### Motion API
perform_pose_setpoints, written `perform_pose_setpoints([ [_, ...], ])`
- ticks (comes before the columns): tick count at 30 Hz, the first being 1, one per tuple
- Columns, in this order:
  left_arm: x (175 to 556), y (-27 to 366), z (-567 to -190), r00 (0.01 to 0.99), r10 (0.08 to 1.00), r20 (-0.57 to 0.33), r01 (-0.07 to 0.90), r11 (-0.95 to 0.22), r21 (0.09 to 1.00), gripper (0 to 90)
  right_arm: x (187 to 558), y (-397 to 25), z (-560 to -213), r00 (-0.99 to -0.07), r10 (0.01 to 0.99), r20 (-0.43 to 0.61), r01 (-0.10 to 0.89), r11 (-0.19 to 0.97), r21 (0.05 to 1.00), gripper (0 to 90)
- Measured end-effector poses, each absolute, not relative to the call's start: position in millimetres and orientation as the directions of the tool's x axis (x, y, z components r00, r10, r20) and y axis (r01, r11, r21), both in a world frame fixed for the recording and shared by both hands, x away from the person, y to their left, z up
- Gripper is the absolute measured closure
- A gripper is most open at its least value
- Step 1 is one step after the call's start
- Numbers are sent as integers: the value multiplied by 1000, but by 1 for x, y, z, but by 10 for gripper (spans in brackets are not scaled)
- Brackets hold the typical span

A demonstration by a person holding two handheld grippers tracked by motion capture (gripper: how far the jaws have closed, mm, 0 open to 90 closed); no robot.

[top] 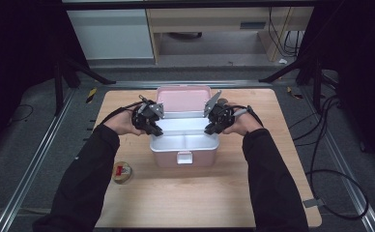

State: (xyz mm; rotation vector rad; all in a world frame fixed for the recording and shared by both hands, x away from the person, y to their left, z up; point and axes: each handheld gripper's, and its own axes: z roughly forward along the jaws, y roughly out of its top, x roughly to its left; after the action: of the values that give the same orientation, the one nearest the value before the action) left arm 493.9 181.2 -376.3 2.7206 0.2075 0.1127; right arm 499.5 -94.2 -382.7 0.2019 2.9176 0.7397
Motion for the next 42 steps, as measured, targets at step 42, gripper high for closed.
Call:
perform_pose_setpoints([
  [42, 423, 169, -293, 989, 14, 146, -34, -948, 316, 878, 415, -102, -300, -982, 97, -163, 1, 861, 508, 893],
])
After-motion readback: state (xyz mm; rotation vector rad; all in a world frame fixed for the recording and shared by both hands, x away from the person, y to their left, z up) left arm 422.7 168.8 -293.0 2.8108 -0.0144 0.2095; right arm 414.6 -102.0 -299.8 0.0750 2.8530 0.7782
